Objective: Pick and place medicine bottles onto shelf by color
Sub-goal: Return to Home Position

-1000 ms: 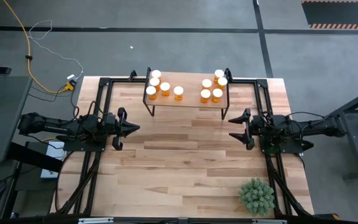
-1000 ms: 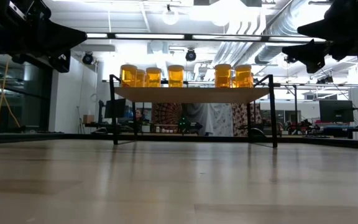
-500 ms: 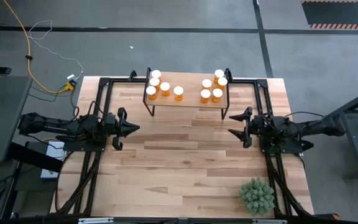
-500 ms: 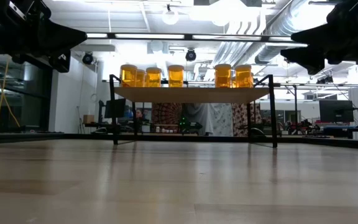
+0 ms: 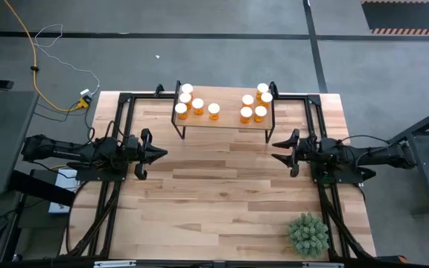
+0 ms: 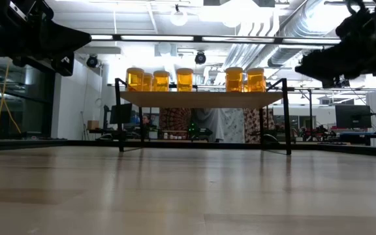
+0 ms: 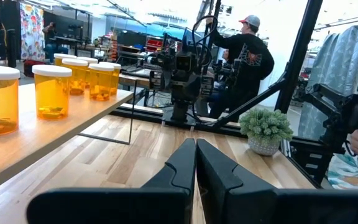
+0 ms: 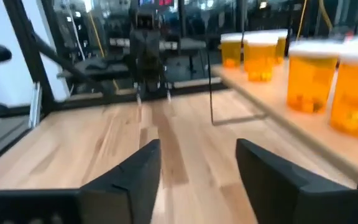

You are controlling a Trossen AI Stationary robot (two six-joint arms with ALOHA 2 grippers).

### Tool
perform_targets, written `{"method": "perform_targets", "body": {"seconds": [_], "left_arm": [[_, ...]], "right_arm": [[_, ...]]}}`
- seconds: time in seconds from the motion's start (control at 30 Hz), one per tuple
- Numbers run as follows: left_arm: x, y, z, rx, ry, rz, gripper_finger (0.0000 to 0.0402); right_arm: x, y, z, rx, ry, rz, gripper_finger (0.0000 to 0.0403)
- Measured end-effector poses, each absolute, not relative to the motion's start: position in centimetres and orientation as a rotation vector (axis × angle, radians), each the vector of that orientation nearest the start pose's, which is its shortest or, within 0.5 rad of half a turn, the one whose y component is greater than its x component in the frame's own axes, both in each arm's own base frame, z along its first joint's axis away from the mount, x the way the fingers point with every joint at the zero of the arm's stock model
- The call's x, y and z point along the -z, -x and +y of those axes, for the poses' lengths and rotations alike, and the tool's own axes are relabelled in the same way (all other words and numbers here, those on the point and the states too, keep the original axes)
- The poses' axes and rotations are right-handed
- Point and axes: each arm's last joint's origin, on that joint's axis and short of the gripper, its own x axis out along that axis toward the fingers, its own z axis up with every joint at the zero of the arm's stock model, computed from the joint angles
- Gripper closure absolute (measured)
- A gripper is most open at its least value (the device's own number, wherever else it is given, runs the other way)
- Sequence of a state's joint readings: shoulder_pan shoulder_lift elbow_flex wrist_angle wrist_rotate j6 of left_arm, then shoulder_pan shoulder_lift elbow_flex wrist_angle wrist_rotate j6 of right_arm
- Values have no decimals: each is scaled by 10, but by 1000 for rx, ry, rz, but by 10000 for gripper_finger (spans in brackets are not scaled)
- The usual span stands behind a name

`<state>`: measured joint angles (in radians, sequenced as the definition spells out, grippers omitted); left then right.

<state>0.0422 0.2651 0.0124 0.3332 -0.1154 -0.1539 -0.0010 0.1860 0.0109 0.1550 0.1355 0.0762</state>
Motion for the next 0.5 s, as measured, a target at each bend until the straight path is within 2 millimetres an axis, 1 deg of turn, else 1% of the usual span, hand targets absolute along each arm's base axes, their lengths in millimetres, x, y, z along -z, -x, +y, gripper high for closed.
{"method": "perform_targets", "body": {"seconds": [0.1,0.3,0.33,0.37,0.5], "left_arm": [[-177,-113,8,-151,156,-93,398],[-177,-113,8,-151,156,-92,398],[-177,-113,8,-151,156,-92,398],[-177,-113,8,-151,156,-92,398],[-177,-113,8,-151,156,-93,398]], "right_arm": [[-162,-108,-4,139,-91,64,250],[-161,-108,-3,119,-71,71,378],[-161,-109,-3,106,-63,75,390],[-160,-108,-3,98,-58,82,394],[-155,-108,-3,118,-53,134,378]]}}
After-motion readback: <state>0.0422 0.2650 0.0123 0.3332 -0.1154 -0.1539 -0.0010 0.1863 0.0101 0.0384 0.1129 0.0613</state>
